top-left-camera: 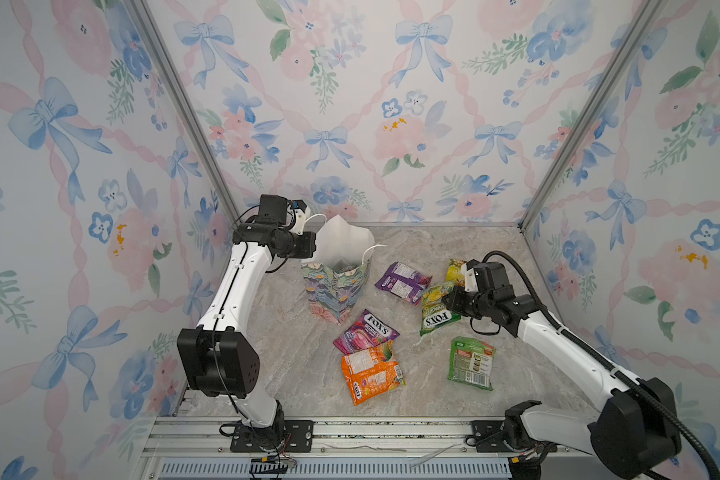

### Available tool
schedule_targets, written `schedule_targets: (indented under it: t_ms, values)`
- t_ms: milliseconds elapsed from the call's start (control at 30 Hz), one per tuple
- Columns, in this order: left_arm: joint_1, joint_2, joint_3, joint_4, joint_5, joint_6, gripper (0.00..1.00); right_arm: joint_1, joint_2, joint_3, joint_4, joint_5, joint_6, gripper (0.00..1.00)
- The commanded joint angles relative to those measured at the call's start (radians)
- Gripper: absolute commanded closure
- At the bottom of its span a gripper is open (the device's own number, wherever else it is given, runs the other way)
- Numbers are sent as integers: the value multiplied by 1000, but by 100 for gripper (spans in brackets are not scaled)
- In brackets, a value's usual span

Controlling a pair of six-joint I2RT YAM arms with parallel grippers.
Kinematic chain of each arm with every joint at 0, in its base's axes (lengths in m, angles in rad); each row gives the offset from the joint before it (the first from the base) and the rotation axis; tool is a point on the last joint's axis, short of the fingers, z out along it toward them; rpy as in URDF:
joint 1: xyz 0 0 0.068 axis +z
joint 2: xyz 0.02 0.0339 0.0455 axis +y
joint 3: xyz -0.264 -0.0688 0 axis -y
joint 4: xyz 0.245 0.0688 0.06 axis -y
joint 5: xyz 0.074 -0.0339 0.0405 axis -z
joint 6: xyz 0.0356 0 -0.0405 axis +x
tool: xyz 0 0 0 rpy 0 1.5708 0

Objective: Place the snacks into the paper bag
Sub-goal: 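Lift the green-yellow packet with the right gripper and carry it over the bag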

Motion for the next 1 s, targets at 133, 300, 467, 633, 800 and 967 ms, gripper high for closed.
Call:
schedule_targets:
  t_ms: [133,300,467,633,800,967]
  values:
    - [1,-14,-16,-18,1,17,100,33,-60,105,-52,50,5,100]
    - [5,-12,-19,-18,4,16,100,52,-68,185,-55,64,4,100]
    - [4,-6,-10,-18,10,13,100,85,-41,297,-26,102,-12,100]
    - [4,-13,-20,-17,9,14,100,120,45,434,-2,103,-45,100]
    - [6,-14,-5,-18,9,16,100,162,159,618,4,110,-93,100]
    - [6,-14,-15,-18,11,15,100,204,263,797,12,141,-139,100]
